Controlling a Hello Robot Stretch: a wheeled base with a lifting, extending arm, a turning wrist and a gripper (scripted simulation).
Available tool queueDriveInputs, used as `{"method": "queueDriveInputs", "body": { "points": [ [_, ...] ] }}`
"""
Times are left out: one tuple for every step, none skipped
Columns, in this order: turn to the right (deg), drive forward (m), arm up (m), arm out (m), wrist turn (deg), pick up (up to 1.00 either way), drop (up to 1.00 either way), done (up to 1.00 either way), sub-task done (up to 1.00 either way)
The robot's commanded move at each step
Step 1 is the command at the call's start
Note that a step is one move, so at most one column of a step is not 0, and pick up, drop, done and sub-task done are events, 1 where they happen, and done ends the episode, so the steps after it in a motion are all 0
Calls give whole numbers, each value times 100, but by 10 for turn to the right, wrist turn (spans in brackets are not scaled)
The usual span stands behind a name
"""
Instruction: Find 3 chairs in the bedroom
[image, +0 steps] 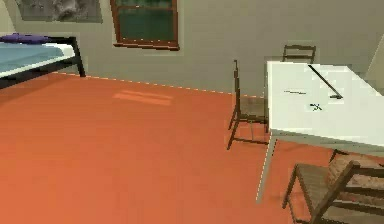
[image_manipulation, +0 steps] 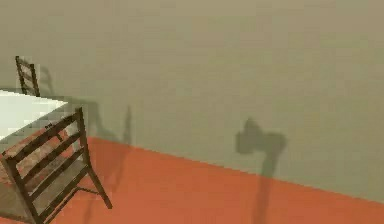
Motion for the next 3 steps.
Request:
{"method": "queueDriveInputs", "body": {
  "points": [
    [0, 85, 0, 0, 0, 0, 0, 0, 0],
    [300, 0, 0, 0, 0, 0, 0, 0, 0],
    [0, 0, 0, 0, 0, 0, 0, 0, 100]
  ]
}}
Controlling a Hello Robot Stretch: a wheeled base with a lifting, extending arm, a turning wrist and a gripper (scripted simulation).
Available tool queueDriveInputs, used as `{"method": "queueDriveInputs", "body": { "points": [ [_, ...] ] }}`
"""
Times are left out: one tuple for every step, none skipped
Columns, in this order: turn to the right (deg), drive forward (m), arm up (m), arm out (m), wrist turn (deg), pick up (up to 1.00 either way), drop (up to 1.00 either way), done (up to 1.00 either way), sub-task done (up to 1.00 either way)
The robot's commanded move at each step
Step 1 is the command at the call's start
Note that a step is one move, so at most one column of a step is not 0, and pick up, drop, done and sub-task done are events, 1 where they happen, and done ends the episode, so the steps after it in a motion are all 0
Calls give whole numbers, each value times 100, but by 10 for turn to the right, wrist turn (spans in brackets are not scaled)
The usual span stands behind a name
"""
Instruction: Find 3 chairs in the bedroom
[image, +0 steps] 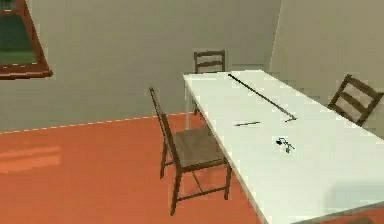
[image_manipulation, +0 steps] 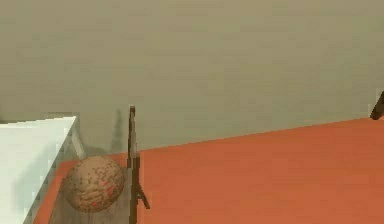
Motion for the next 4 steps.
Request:
{"method": "queueDriveInputs", "body": {
  "points": [
    [-450, 0, 0, 0, 0, 0, 0, 0, 0],
    [-30, 0, 0, 0, 0, 0, 0, 0, 0],
    [0, 95, 0, 0, 0, 0, 0, 0, 0],
    [-270, 0, 0, 0, 0, 0, 0, 0, 0]
  ]
}}
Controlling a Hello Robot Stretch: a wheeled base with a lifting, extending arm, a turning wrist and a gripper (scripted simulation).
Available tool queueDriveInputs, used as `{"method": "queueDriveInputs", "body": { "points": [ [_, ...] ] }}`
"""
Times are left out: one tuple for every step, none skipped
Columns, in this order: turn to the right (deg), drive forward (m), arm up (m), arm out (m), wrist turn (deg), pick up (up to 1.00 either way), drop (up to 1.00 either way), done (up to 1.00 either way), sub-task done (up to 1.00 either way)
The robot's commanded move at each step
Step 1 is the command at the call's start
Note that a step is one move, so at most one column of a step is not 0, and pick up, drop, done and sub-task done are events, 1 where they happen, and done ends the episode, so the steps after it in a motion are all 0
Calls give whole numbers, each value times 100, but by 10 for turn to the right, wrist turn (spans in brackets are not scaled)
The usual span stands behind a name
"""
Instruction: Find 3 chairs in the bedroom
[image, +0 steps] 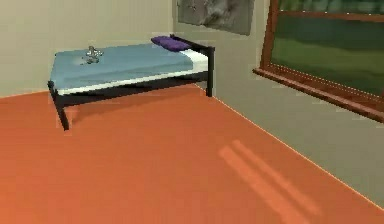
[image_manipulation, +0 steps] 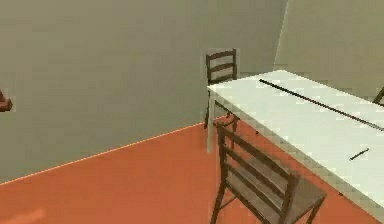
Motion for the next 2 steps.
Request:
{"method": "queueDriveInputs", "body": {
  "points": [
    [0, 5, 0, 0, 0, 0, 0, 0, 0],
    [450, 0, 0, 0, 0, 0, 0, 0, 0]
  ]
}}
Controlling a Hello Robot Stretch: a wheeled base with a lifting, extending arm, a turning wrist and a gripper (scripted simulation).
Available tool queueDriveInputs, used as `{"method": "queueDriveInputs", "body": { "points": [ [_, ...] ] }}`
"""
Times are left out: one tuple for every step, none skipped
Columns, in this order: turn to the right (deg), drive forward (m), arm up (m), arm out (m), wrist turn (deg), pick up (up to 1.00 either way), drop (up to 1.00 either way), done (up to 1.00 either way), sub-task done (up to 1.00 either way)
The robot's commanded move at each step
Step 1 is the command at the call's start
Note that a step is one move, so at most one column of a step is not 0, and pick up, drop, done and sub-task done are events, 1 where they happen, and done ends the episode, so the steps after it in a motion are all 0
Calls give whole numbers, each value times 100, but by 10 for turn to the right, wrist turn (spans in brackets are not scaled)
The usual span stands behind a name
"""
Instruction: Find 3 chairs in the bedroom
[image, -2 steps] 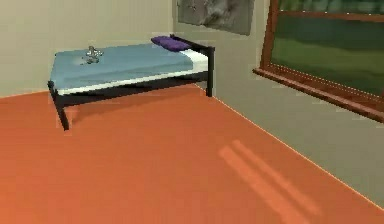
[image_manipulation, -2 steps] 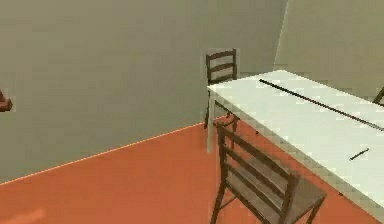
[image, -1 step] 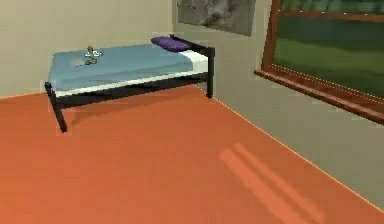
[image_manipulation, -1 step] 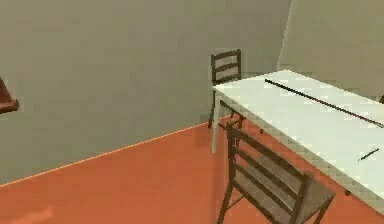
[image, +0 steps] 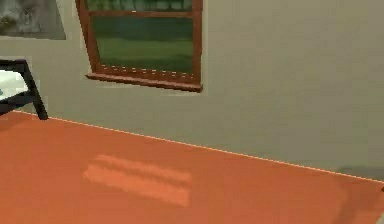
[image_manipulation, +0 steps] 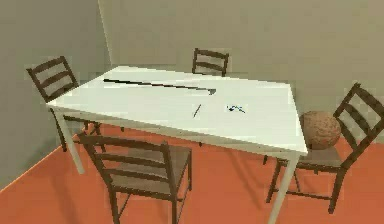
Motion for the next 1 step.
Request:
{"method": "queueDriveInputs", "body": {
  "points": [
    [240, 0, 0, 0, 0, 0, 0, 0, 0]
  ]
}}
